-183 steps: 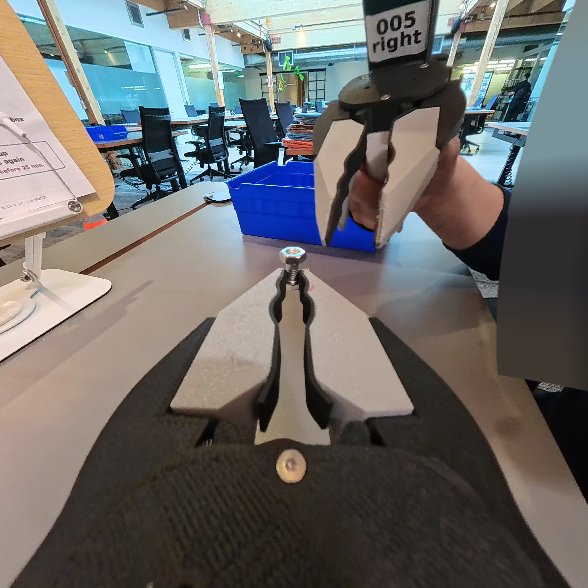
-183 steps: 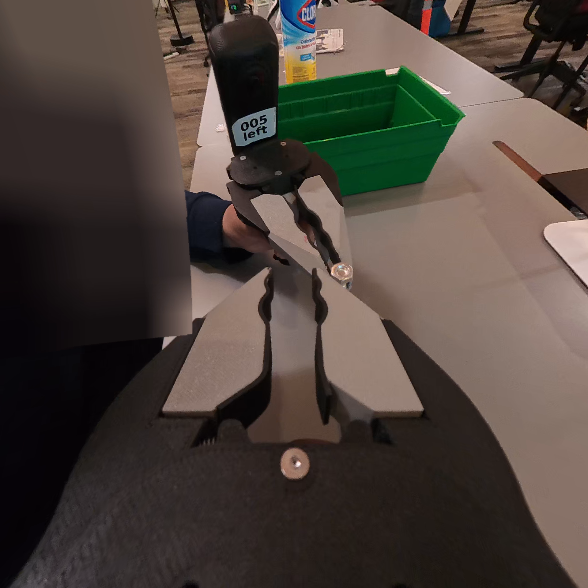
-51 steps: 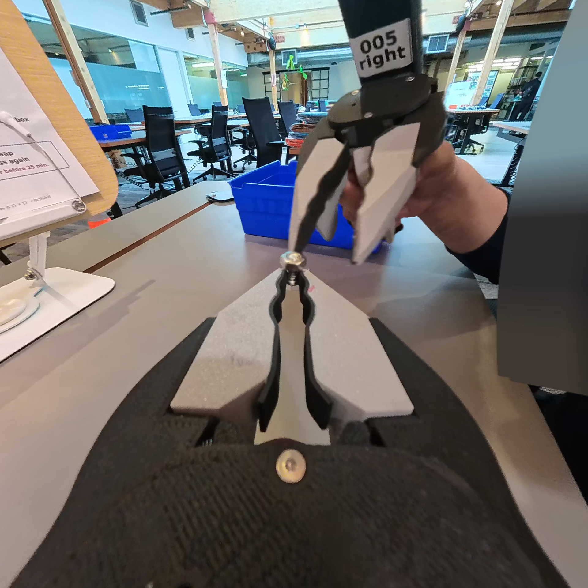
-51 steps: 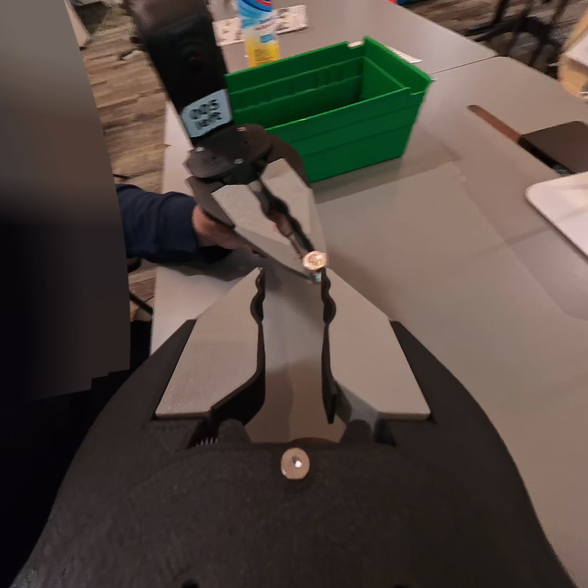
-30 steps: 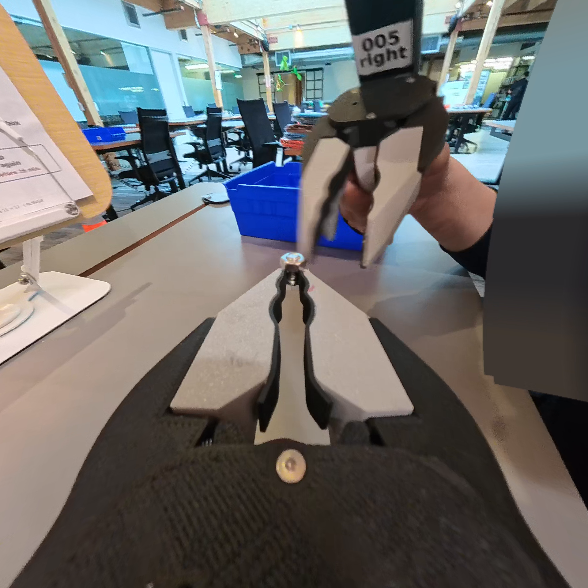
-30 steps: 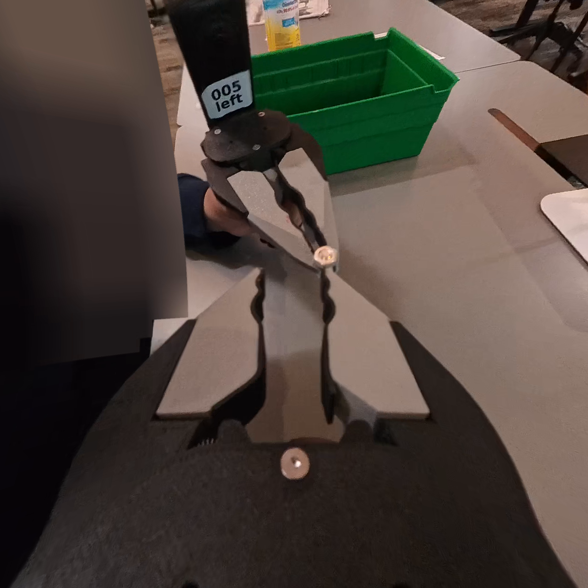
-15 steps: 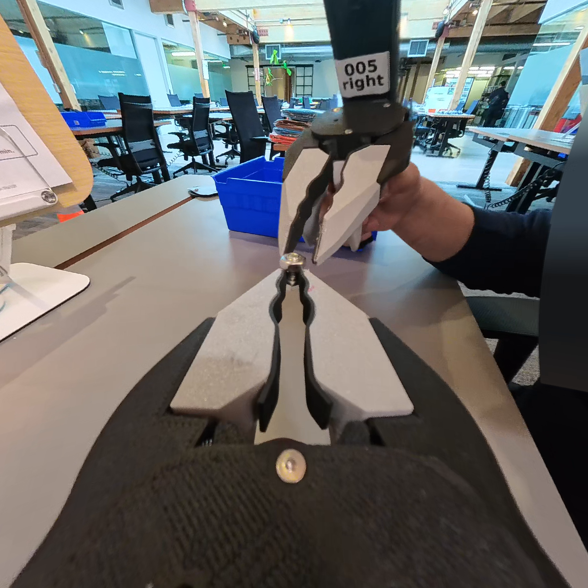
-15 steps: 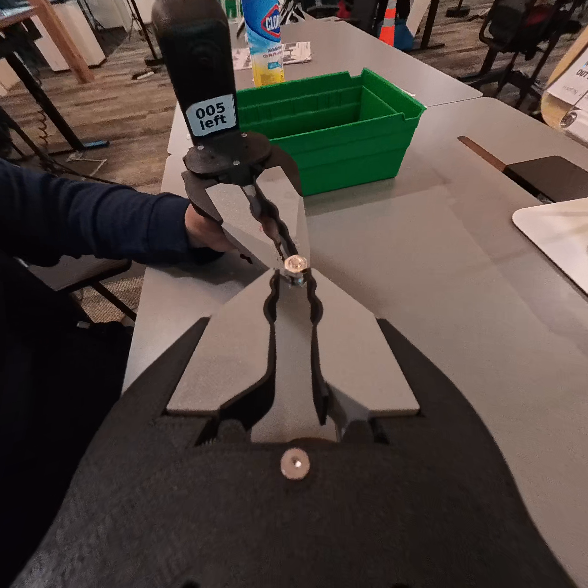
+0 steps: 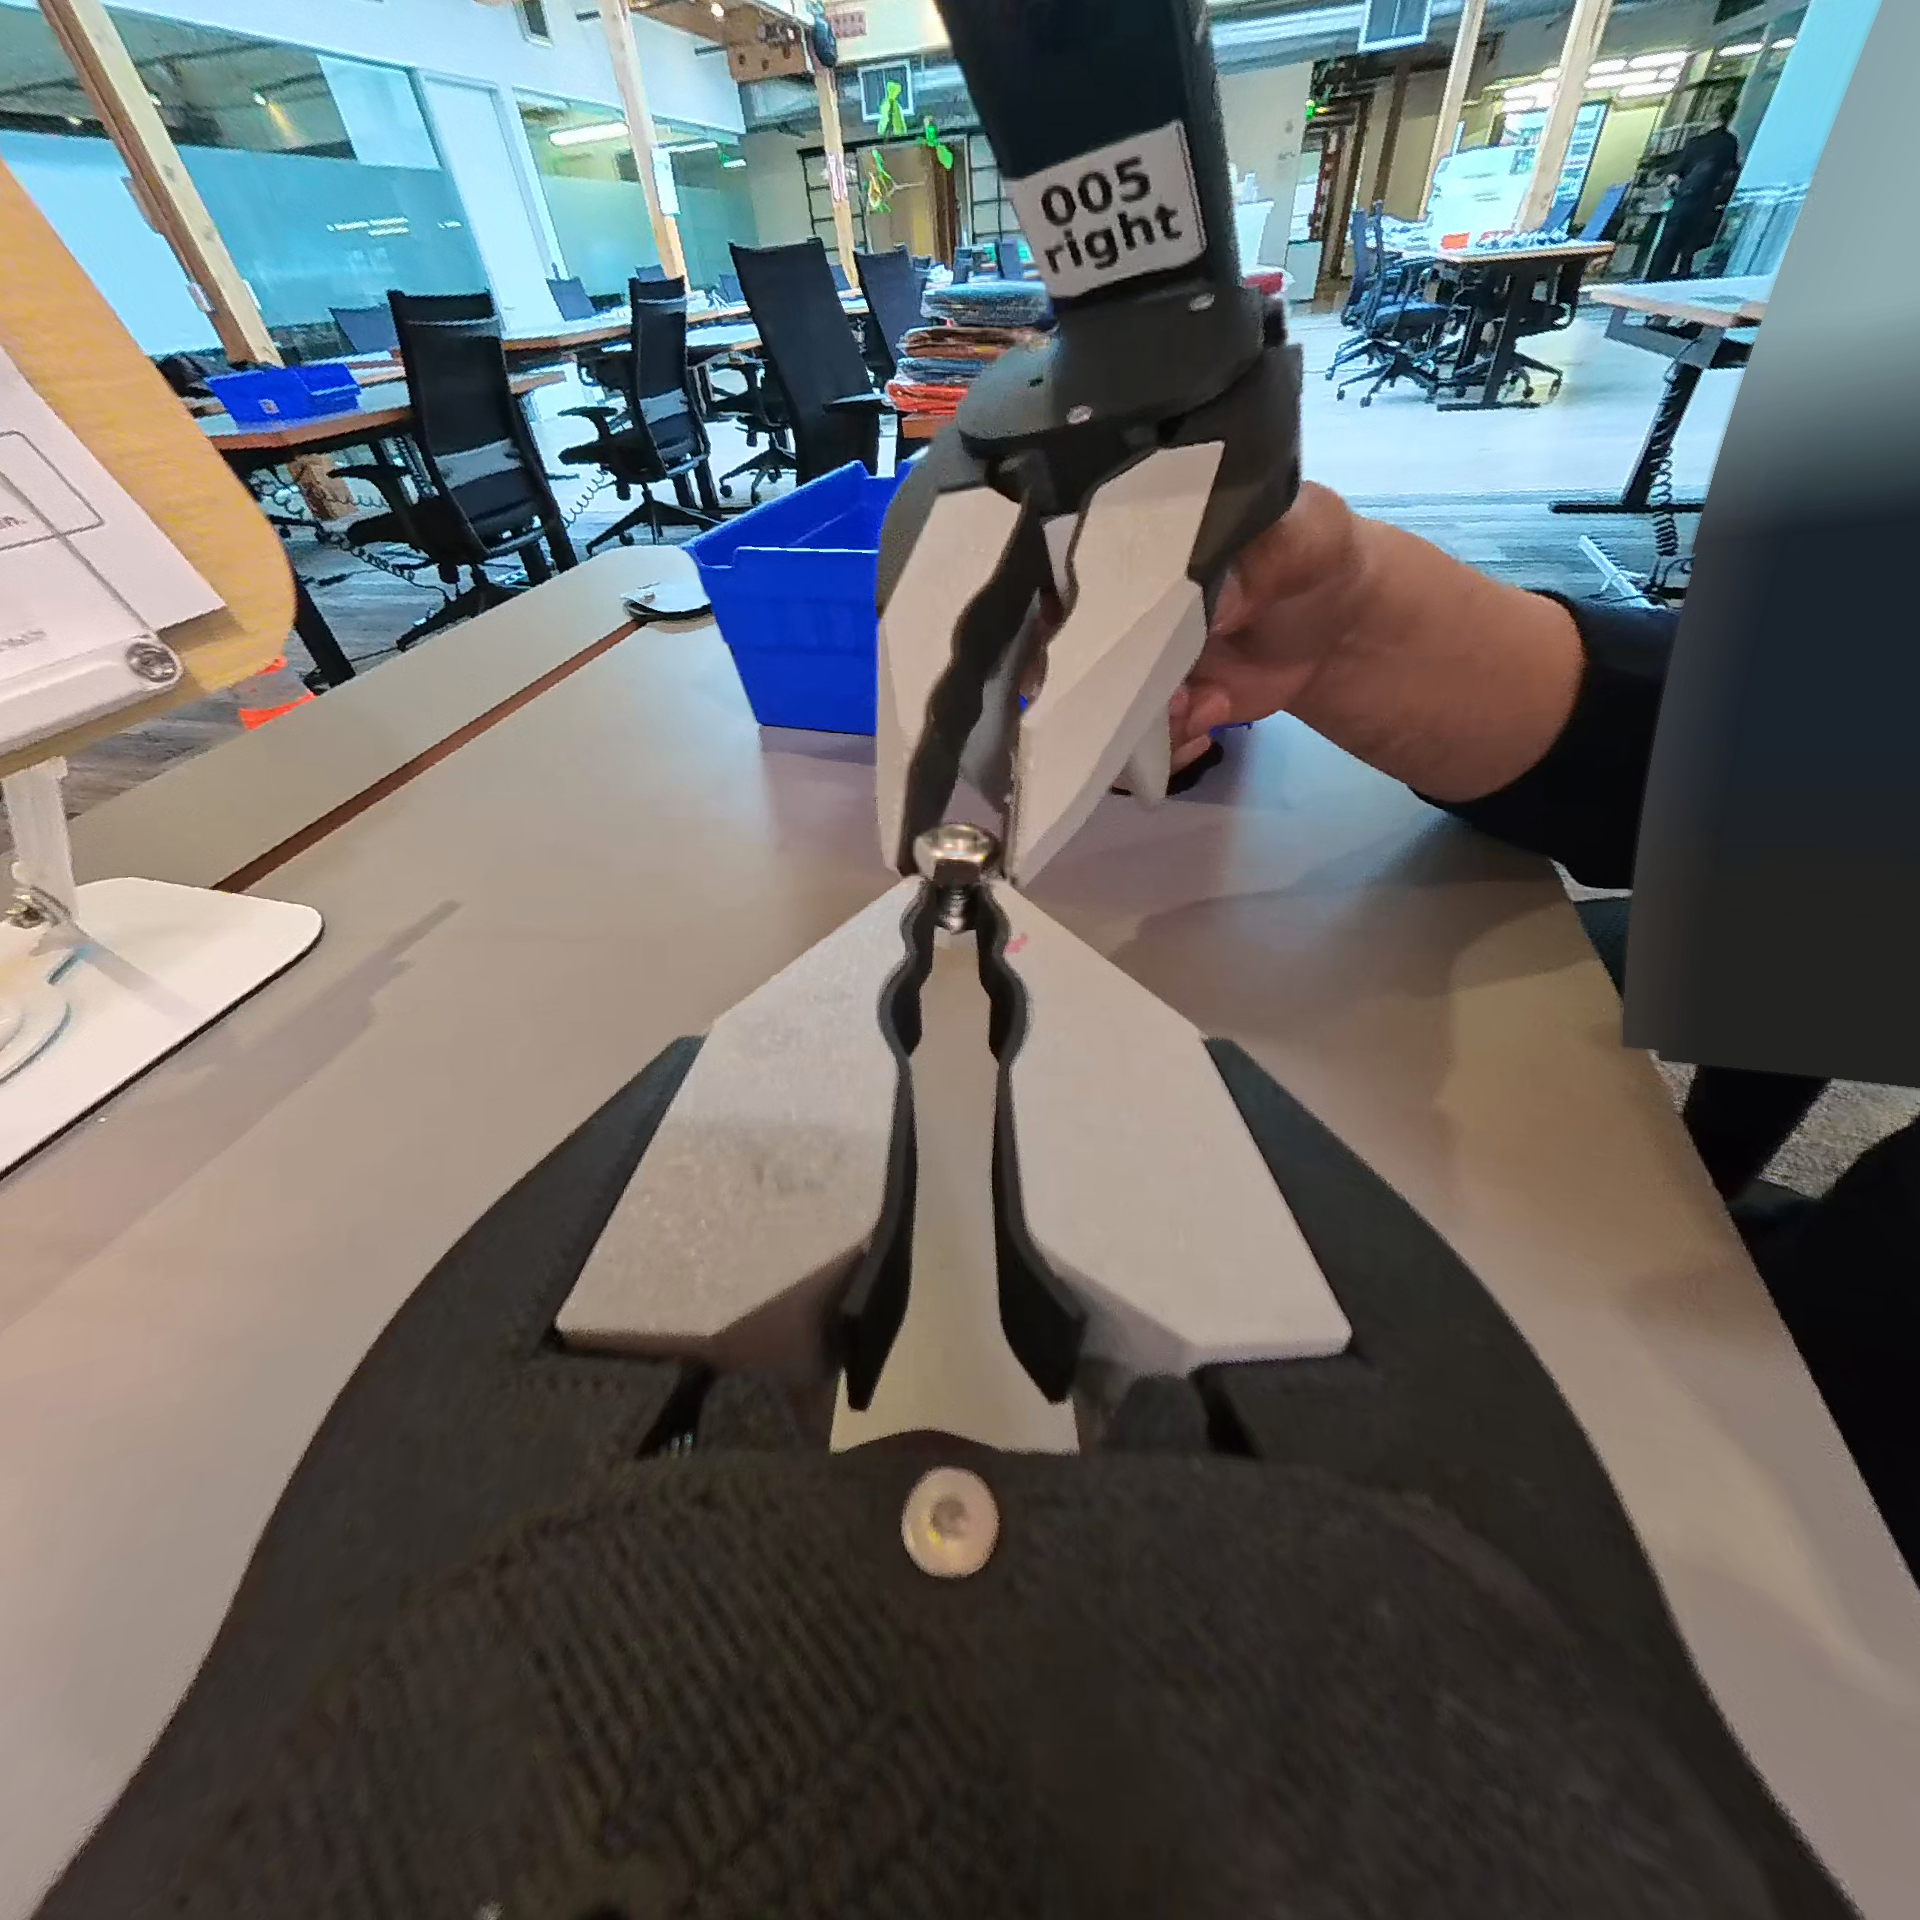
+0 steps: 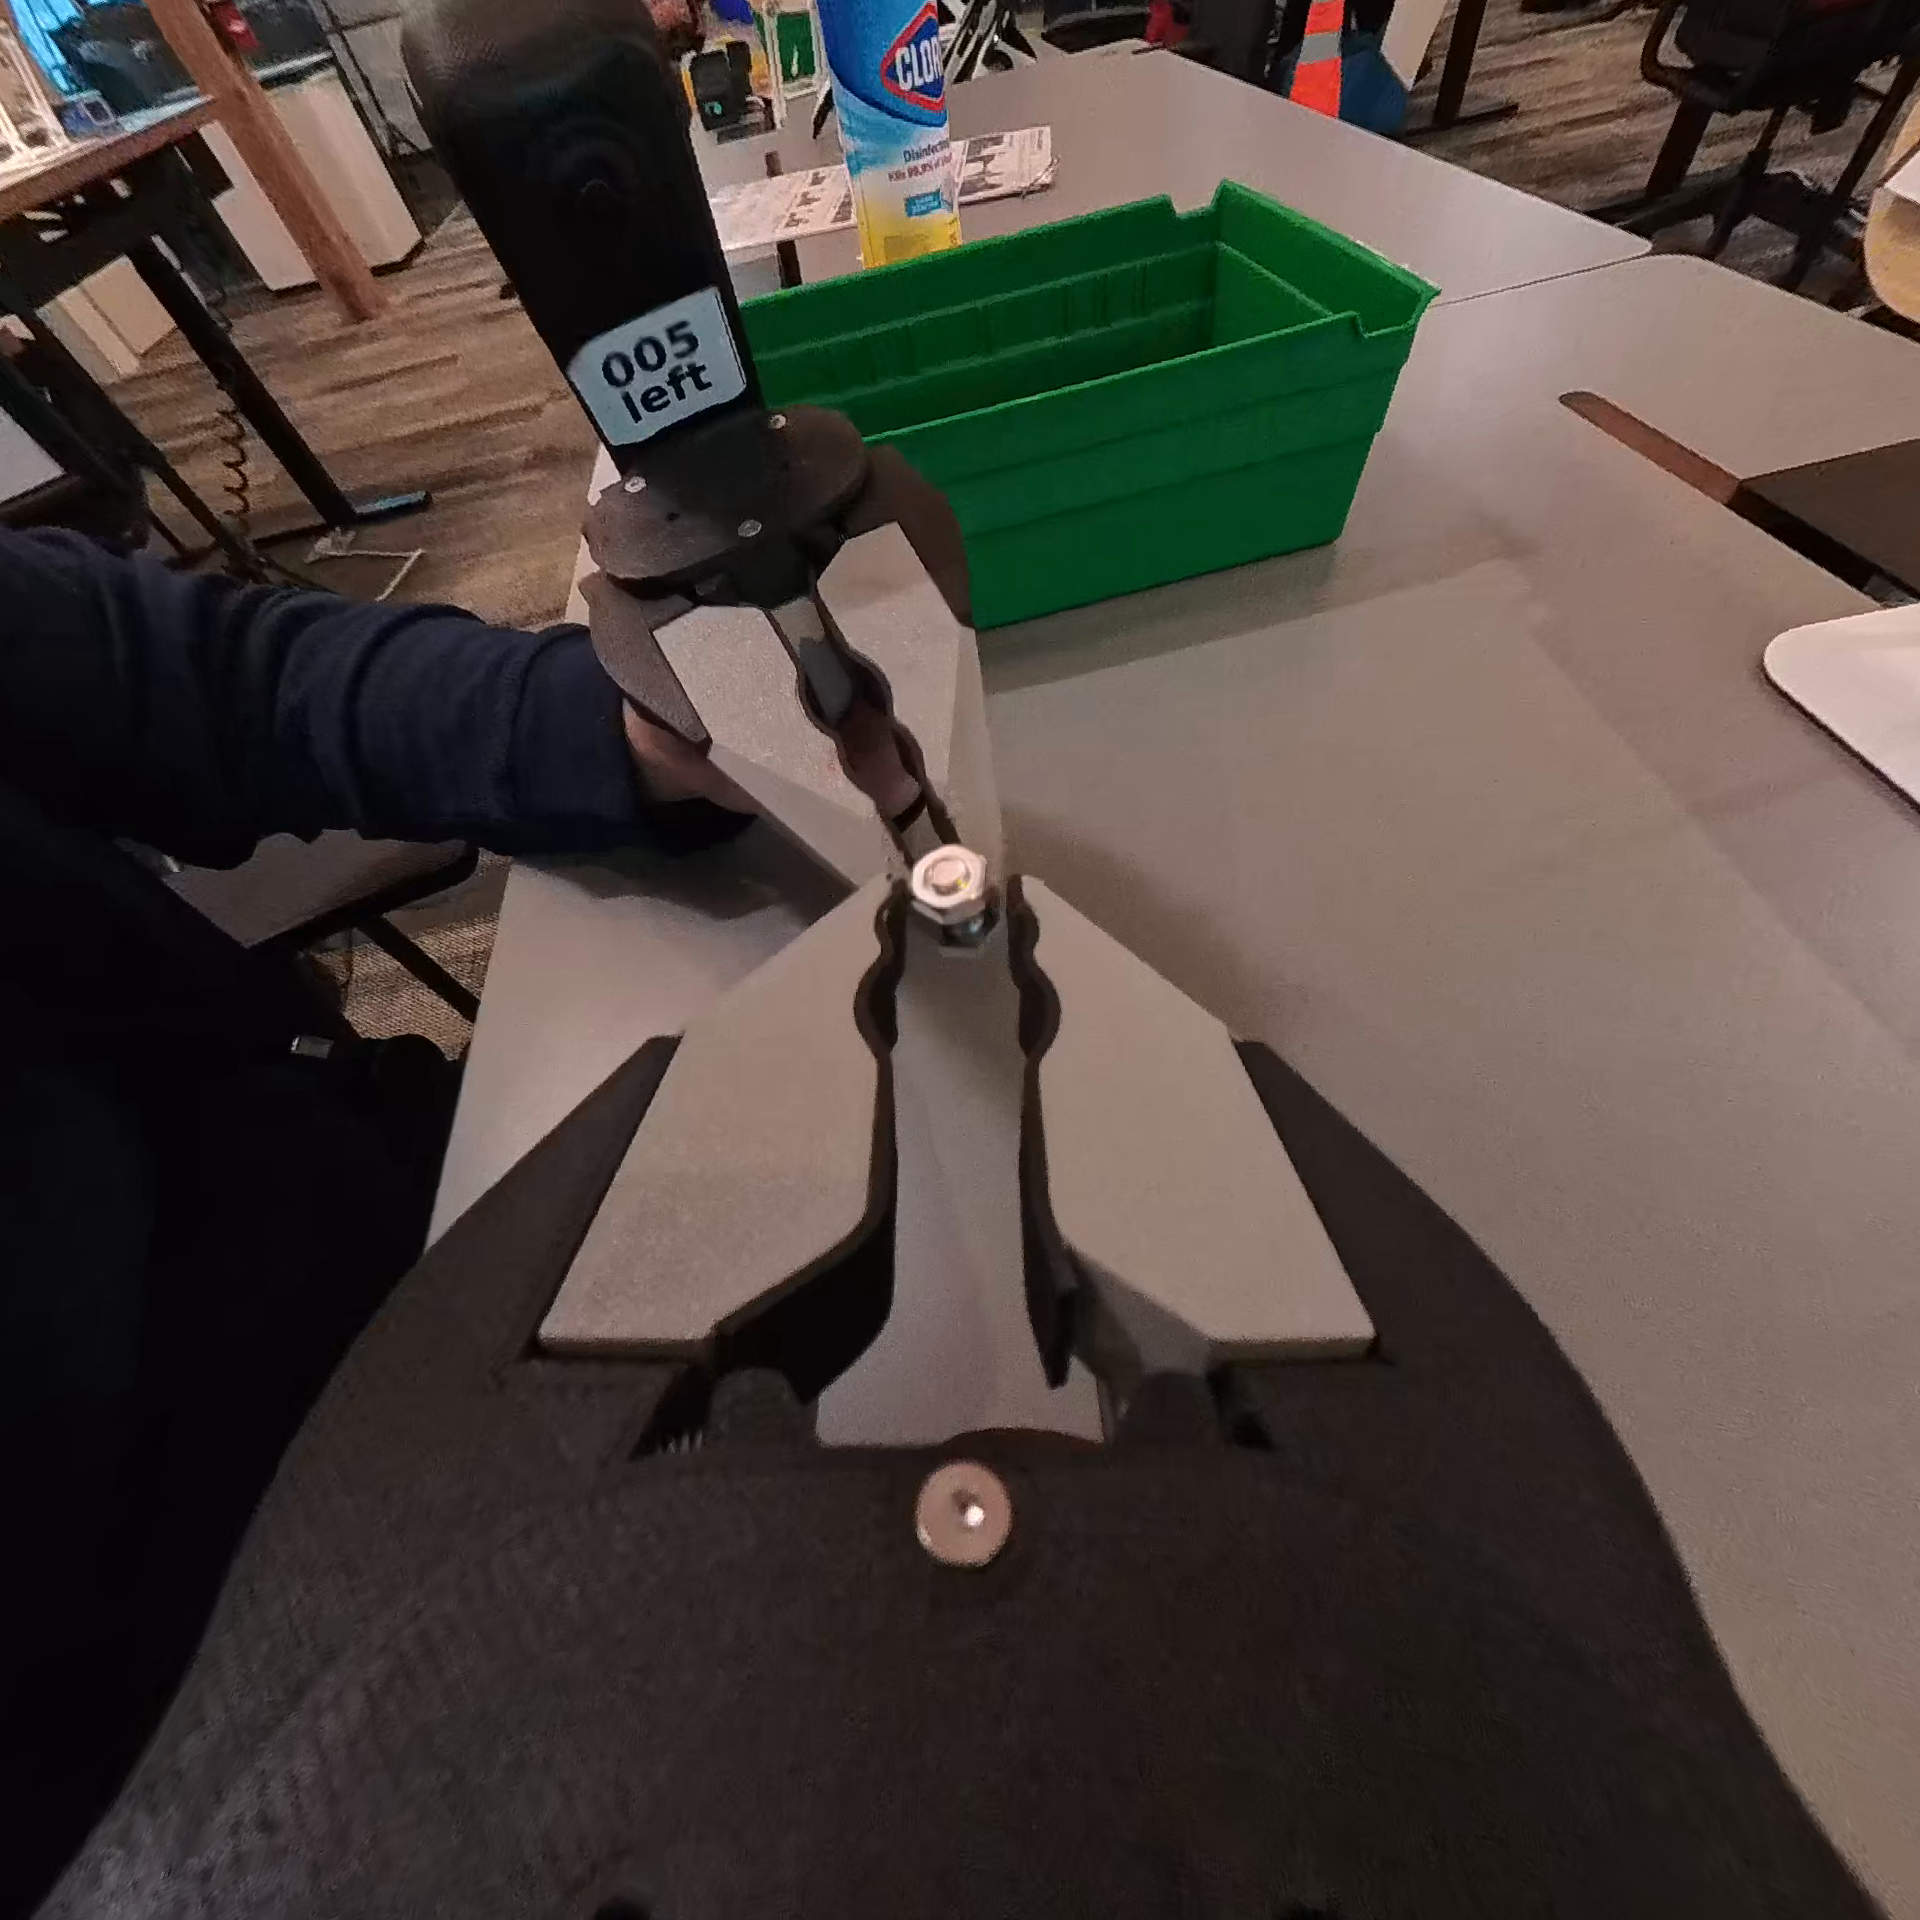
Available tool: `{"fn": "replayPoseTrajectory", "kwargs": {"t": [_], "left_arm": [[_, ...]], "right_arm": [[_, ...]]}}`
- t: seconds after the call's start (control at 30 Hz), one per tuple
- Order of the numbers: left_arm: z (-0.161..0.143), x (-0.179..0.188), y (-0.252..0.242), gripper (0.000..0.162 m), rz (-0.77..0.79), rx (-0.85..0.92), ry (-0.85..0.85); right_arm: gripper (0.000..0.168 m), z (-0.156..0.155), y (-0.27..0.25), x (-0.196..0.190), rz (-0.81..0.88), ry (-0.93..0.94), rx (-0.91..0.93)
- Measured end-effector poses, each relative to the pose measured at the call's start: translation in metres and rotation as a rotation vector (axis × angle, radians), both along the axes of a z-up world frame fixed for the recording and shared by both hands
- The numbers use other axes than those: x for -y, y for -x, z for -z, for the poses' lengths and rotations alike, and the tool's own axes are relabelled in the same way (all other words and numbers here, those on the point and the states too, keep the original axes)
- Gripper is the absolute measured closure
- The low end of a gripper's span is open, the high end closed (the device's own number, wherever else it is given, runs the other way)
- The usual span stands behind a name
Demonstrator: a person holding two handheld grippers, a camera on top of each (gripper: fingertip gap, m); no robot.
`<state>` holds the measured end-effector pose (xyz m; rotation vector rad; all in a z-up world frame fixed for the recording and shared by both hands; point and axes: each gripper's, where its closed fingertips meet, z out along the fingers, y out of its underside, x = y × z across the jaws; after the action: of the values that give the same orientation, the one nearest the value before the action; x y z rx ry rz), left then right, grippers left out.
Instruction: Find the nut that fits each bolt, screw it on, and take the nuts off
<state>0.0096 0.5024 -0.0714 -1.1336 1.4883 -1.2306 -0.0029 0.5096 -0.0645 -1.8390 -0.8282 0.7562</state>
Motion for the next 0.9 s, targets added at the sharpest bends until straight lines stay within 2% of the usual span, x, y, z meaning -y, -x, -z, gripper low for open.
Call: {"fn": "replayPoseTrajectory", "kwargs": {"t": [0.1,0.5,0.67,0.9], "left_arm": [[-0.001,-0.003,0.001,0.157,-0.007,0.002,0.015],[-0.002,-0.005,-0.001,0.157,-0.003,0.011,0.065],[0.0,-0.01,-0.002,0.136,-0.012,-0.008,0.11],[0.005,-0.01,-0.004,0.133,-0.011,-0.03,0.116]], "right_arm": [[0.157,-0.001,0.0,-0.002,0.011,-0.022,-0.013],[0.157,-0.002,-0.001,-0.004,0.023,-0.004,-0.068],[0.157,0.0,-0.002,-0.006,0.036,-0.004,-0.056],[0.157,-0.01,-0.001,-0.003,0.036,-0.026,-0.087]]}}
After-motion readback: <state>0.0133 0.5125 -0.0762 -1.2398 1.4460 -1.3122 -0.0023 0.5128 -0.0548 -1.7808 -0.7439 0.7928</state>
